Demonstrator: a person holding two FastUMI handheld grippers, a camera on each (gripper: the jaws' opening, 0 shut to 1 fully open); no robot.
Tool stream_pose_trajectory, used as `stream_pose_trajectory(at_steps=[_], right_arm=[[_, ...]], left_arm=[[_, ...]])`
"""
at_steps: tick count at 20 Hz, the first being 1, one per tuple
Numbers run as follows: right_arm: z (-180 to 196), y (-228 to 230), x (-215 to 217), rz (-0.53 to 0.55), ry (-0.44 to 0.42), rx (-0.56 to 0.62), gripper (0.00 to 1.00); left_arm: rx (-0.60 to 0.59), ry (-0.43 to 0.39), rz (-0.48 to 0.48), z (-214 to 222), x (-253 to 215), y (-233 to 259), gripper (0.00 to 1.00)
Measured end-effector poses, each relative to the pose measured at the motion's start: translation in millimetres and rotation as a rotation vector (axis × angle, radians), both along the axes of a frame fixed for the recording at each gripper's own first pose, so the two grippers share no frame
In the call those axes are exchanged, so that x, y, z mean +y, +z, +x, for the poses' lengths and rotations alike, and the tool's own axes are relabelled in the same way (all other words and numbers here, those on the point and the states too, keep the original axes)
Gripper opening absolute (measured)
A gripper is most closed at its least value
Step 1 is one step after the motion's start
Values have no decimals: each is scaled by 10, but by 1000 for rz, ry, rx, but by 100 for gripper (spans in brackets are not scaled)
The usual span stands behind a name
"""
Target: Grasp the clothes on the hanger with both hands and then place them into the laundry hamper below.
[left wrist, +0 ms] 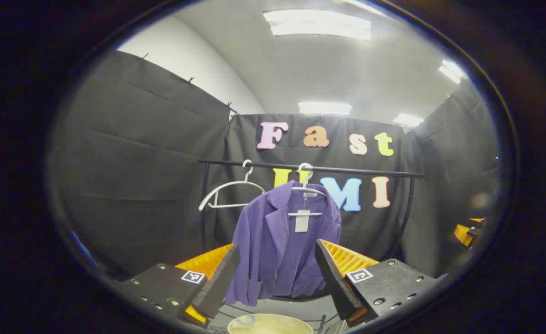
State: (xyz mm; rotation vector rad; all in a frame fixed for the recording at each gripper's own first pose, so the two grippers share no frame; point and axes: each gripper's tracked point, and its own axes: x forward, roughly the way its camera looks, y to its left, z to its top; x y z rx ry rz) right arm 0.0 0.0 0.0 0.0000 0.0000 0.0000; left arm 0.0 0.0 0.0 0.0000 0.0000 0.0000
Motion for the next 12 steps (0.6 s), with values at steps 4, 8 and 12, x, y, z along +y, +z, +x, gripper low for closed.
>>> stream_pose_trajectory(at_steps=[4, 8, 12], right_arm=[[121, -2, 224, 8, 81, 20, 95], [159, 121, 391, -21, 131, -18, 95], [164, 119, 603, -32, 190, -17, 95]], left_arm=[[12, 11, 104, -134, -83, -71, 89], [41, -17, 116, -268, -244, -213, 99], [44, -14, 50, -279, -227, -226, 99]])
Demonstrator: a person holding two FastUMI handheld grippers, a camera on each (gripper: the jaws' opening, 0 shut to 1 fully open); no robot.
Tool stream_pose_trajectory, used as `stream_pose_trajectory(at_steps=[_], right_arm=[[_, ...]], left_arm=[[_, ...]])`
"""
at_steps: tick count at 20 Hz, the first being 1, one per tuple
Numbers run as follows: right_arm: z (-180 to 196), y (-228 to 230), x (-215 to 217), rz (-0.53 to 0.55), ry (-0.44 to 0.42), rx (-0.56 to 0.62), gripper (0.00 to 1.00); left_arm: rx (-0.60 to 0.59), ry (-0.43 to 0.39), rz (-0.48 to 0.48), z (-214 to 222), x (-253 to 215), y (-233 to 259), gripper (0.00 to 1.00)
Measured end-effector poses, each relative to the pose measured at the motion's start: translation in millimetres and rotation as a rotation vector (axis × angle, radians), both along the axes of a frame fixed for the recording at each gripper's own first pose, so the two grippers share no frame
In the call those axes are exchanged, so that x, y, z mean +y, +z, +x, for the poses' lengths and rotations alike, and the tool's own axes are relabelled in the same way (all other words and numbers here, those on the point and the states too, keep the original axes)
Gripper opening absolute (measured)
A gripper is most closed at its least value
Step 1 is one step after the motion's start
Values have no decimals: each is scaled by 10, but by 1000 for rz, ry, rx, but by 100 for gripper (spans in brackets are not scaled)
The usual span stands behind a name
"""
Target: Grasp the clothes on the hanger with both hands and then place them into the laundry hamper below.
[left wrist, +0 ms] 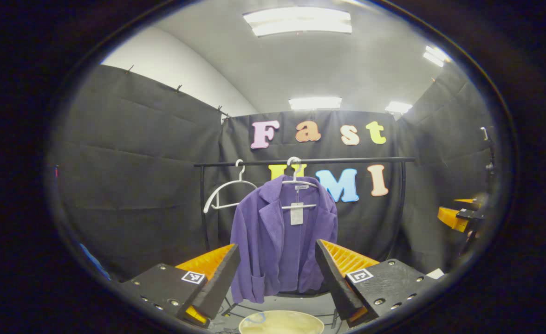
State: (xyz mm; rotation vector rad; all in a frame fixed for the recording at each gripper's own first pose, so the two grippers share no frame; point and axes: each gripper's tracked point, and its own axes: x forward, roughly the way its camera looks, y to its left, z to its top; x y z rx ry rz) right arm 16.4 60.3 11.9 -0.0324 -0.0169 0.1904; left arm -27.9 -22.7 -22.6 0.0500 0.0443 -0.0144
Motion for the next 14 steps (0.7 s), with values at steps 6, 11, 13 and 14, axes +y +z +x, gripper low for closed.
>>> stream_pose_trajectory(at_steps=[6, 11, 13, 14], right_arm=[[23, -57, 197, -27, 60, 14, 95], [202, -121, 577, -34, 104, 59, 95], [274, -81, 746, -40, 105, 61, 95], [312, -28, 848, -36, 101, 52, 96]], left_arm=[[46, 78, -88, -92, 368, -116, 99], [113, 166, -144, -86, 864, -290, 94], [121, 168, -158, 35, 1058, -336, 94], [122, 169, -167, 145, 1152, -333, 99]])
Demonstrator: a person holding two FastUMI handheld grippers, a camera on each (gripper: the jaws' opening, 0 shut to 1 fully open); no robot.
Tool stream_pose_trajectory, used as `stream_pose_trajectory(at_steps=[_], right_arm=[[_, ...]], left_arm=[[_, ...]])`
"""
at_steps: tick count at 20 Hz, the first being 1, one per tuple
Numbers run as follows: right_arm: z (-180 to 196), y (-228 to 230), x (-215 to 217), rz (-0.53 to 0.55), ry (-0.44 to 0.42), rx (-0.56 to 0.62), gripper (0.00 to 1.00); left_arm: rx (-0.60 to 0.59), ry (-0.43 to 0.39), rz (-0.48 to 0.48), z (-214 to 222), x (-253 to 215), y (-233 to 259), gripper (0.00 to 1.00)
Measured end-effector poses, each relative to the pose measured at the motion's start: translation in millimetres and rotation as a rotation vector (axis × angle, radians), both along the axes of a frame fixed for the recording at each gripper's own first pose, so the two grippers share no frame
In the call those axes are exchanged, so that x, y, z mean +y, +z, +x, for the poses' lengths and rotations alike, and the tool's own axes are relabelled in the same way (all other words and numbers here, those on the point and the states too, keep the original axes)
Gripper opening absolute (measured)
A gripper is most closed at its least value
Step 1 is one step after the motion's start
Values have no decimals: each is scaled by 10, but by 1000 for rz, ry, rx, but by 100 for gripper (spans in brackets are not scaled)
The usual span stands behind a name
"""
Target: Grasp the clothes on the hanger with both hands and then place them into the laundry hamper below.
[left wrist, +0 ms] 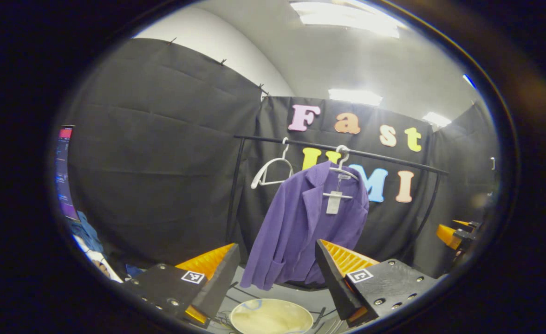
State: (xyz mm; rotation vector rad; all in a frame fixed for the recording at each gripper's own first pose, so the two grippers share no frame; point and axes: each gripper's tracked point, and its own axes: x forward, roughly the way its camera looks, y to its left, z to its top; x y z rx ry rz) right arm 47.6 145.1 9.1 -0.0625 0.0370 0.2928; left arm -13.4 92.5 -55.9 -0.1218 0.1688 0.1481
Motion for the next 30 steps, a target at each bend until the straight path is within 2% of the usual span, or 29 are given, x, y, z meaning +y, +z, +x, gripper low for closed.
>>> stream_pose_trajectory(at_steps=[1, 3, 4, 5, 6, 7, 10, 12, 13, 17, 18, 19, 21, 22, 23, 24, 25, 27, 28, 29, 30], right_arm=[[36, 12, 91, -7, -7, 12, 95], [142, 82, 294, -10, -23, 1, 95], [213, 123, 405, -4, -32, -1, 95], [282, 114, 531, 3, -39, 10, 95], [339, 152, 645, 15, -48, 16, 95], [394, 196, 747, 33, -61, 25, 95], [510, 320, 997, 90, -104, 35, 95], [607, 384, 1116, 80, -152, 33, 95], [636, 390, 1204, 75, -165, 34, 95], [798, 482, 1534, 71, -168, 48, 95], [844, 515, 1599, 66, -162, 42, 96], [886, 525, 1656, 56, -155, 39, 95], [963, 492, 1734, 38, -136, 40, 95], [994, 484, 1755, 37, -127, 40, 95], [1062, 464, 1792, 37, -116, 42, 95], [1122, 446, 1822, 39, -104, 45, 95], [1211, 411, 1845, 45, -89, 53, 95], [1402, 318, 1886, 55, -51, 65, 95], [1506, 267, 1889, 54, -31, 72, 95], [1598, 206, 1885, 53, -12, 79, 95], [1698, 157, 1902, 58, 12, 90, 95]], left_arm=[[14, 3, -13, 110, 95, -44, 94], [-12, -11, -20, 389, 192, 4, 94], [-25, -8, -12, 545, 282, 38, 97], [-22, -13, -6, 676, 343, 18, 94], [-20, -42, 0, 780, 376, 1, 99], [-19, -83, 20, 892, 396, -27, 99], [-13, -171, 117, 1247, 635, -69, 89], [-31, -245, 141, 1443, 650, -43, 99], [-35, -270, 127, 1532, 647, -50, 99], [-16, -394, -71, 1824, 316, -265, 99], [-13, -404, -98, 1904, 276, -291, 99], [-15, -414, -123, 1944, 238, -299, 89], [-12, -429, -168, 2070, 88, -286, 89], [-4, -429, -180, 2141, 28, -299, 99], [3, -423, -184, 2219, -41, -324, 99], [6, -408, -185, 2296, -81, -318, 94], [5, -391, -187, 2363, -117, -307, 99], [-1, -358, -199, 2380, -164, -264, 99], [-3, -343, -207, 2432, -237, -244, 94], [-5, -327, -210, 2534, -362, -252, 99], [-5, -307, -206, 2618, -446, -253, 99]])
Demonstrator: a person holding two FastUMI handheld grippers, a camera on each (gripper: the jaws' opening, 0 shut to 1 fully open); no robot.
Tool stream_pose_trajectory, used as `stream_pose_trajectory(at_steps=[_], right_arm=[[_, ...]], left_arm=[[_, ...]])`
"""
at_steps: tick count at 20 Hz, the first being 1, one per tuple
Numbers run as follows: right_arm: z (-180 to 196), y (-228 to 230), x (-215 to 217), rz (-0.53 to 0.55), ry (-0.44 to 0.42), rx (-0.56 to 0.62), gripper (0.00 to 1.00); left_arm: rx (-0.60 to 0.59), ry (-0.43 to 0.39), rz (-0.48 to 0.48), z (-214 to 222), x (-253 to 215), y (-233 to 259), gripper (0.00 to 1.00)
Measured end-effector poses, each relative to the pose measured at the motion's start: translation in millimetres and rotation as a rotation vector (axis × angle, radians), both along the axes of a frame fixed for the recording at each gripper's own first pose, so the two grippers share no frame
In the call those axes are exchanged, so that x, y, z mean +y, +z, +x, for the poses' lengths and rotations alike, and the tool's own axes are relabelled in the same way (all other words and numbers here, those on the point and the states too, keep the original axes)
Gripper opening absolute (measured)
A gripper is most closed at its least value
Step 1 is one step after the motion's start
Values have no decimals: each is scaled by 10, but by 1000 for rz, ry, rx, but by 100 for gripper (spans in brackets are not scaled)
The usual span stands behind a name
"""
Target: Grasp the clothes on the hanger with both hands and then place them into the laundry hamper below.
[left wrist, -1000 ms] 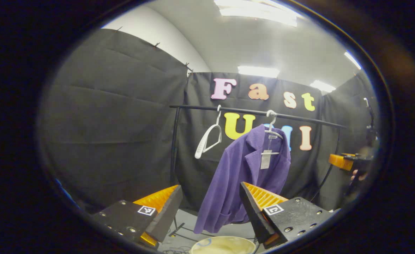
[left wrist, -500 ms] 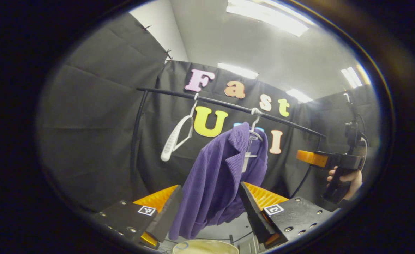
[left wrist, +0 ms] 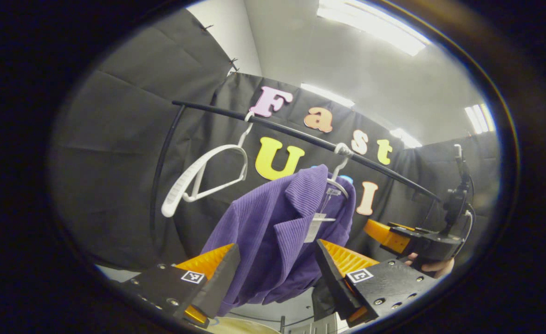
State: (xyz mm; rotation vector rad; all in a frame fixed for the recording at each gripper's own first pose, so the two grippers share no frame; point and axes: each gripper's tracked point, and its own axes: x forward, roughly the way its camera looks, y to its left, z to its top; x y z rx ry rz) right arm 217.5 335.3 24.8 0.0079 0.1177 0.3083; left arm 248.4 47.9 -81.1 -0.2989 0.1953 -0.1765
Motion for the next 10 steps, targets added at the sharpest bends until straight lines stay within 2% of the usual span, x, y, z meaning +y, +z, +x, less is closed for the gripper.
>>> stream_pose_trajectory(at_steps=[1, 4, 5, 6, 7, 8, 9, 10], right_arm=[[85, -51, 49, 11, 34, 12, 95], [303, -185, 134, 20, 113, 25, 95], [377, -228, 131, 21, 119, 23, 95], [461, -258, 124, 31, 117, 21, 95], [526, -300, 154, 47, 131, 26, 95], [592, -342, 203, 59, 152, 36, 95], [654, -398, 239, 66, 170, 44, 96], [717, -439, 252, 69, 187, 50, 95]], left_arm=[[1, 17, 9, 92, -97, -17, 94], [6, 79, 61, 300, -271, -30, 94], [9, 111, 79, 349, -290, -45, 98], [12, 140, 89, 417, -322, -67, 98], [16, 161, 94, 460, -378, -84, 94], [23, 182, 100, 516, -428, -114, 98], [32, 204, 107, 562, -473, -158, 94], [40, 217, 112, 623, -511, -195, 98]])
